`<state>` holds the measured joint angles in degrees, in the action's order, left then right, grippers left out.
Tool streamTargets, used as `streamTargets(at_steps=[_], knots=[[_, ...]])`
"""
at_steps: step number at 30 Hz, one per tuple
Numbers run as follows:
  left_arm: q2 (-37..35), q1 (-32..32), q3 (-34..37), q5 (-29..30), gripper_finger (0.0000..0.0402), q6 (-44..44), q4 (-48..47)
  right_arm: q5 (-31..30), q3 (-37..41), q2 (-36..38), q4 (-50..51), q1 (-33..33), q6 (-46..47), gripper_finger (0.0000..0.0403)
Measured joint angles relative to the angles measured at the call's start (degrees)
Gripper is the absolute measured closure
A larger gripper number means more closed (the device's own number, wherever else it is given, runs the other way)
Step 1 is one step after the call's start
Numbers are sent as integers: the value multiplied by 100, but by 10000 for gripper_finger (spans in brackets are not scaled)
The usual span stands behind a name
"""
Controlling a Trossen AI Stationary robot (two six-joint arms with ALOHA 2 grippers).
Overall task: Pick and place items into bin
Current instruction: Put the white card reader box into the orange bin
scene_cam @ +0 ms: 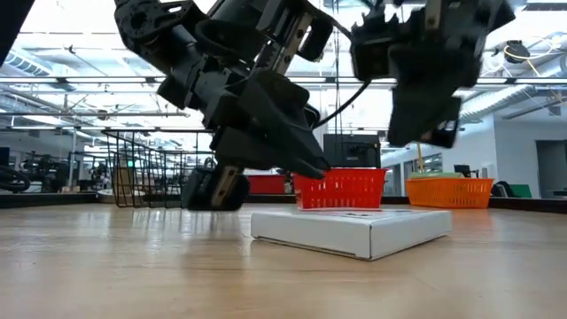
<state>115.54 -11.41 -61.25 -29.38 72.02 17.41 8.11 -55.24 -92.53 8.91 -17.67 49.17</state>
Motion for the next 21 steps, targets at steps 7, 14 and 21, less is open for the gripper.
streamTargets(at_steps=[7,14,21], knots=[[-273,386,-4,343,397,-632,-903,-370,-13,-79,-26,-610,1402,403],[-351,580,7,515,397,-1172,-2386,-515,-15,-532,-359,-795,2825,403],[-351,448,-2,565,397,-1276,-2393,-528,-18,-956,-772,-938,4001,403]])
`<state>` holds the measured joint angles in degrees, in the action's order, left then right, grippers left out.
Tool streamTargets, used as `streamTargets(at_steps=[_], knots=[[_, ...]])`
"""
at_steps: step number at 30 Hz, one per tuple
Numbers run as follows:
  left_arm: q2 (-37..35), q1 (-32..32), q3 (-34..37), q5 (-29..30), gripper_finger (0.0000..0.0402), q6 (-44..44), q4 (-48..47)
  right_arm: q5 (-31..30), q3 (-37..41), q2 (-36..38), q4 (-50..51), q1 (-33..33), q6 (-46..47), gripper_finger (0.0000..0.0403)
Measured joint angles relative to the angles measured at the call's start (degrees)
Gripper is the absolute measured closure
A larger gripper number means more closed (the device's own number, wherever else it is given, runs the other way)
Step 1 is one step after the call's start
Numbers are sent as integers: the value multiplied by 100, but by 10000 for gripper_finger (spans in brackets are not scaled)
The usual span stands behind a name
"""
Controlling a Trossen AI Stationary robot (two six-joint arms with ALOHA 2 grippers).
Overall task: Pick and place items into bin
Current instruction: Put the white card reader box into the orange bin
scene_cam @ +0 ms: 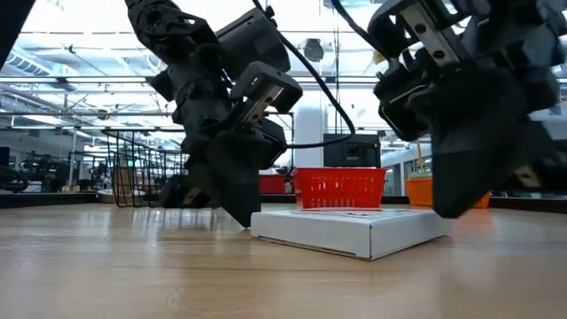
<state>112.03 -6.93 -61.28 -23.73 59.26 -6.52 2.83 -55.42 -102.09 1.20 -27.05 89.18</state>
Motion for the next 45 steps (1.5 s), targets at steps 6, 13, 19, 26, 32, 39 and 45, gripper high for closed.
streamTargets(at_steps=[6,13,19,26,32,39,45], knots=[[9,-160,0,29,398,137,73,12,-2,-204,-55,-119,706,403],[10,-359,2,177,396,274,372,-102,-4,-284,-75,117,696,403],[11,-420,2,258,392,500,583,-114,-4,-282,-45,354,385,403],[13,-501,11,171,393,626,616,-271,6,-292,-357,291,-3,403],[17,-635,17,129,398,648,585,-422,9,-290,-578,245,-152,403],[17,-643,17,153,392,671,569,-430,9,-290,-739,188,-360,403],[17,-632,17,262,389,685,511,-611,-2,-279,-1101,88,-460,403]])
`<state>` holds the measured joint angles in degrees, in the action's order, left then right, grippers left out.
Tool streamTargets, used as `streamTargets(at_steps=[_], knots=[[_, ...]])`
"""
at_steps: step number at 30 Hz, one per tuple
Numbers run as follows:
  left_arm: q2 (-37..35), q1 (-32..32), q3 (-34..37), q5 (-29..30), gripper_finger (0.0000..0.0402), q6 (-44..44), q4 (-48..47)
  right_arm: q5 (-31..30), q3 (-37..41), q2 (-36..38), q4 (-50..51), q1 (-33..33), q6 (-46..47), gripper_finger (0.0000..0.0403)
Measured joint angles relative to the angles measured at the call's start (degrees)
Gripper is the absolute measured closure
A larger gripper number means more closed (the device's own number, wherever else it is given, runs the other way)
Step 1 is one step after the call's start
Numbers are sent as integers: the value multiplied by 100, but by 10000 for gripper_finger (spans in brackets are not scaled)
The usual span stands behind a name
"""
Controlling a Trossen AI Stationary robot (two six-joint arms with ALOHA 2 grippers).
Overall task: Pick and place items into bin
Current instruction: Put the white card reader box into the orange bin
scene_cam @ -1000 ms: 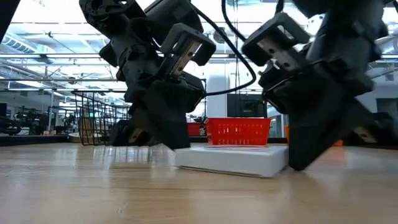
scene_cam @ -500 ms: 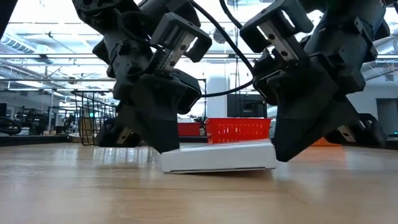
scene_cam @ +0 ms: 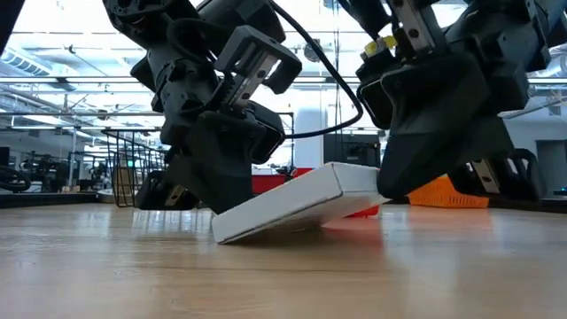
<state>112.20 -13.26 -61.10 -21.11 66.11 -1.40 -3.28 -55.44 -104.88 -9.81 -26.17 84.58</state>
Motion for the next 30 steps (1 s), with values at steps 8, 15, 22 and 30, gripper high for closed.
streamTargets(at_steps=[8,15,22,30], knots=[[0,4,0,16,397,9,-44,-171,0,0,-126,-2,-116,403],[0,4,0,-72,383,24,-62,-249,0,2,-205,-4,-211,403],[0,0,0,-136,394,54,-77,-289,0,2,-281,-4,-421,403],[3,-19,-60,-170,396,148,203,-903,-23,3,-849,53,-655,403]])
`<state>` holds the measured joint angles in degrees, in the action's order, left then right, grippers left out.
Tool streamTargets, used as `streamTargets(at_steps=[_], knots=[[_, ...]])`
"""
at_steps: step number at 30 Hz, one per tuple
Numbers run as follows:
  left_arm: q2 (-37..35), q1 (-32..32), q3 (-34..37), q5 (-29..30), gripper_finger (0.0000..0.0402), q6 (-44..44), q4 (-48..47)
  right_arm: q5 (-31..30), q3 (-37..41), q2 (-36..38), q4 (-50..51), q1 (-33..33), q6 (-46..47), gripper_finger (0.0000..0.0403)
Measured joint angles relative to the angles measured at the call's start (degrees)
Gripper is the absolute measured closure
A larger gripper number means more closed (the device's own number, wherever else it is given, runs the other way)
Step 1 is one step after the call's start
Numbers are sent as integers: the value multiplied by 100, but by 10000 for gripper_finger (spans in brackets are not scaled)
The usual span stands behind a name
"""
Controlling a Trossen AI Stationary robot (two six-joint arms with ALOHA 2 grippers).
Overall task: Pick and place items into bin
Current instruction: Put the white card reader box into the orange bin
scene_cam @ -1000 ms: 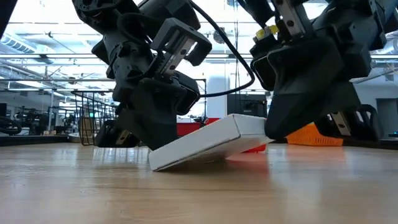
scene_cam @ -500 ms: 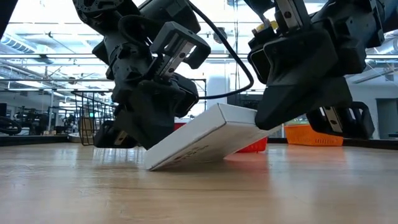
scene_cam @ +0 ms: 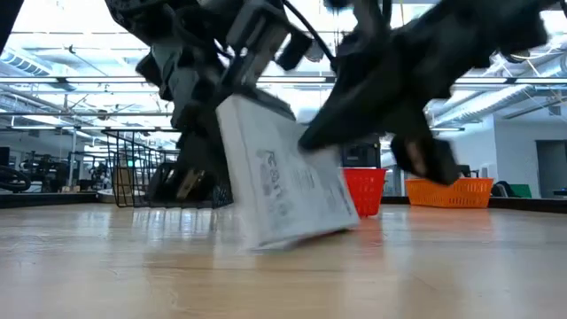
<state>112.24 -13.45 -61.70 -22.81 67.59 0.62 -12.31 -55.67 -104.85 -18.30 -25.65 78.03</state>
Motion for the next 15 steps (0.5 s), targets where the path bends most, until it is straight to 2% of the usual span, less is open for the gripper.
streamTargets(at_steps=[9,15], knots=[[-3,-70,23,148,380,206,322,212,18,-12,138,106,-15,403],[-3,-68,30,164,398,215,297,391,16,-12,96,89,-29,403]])
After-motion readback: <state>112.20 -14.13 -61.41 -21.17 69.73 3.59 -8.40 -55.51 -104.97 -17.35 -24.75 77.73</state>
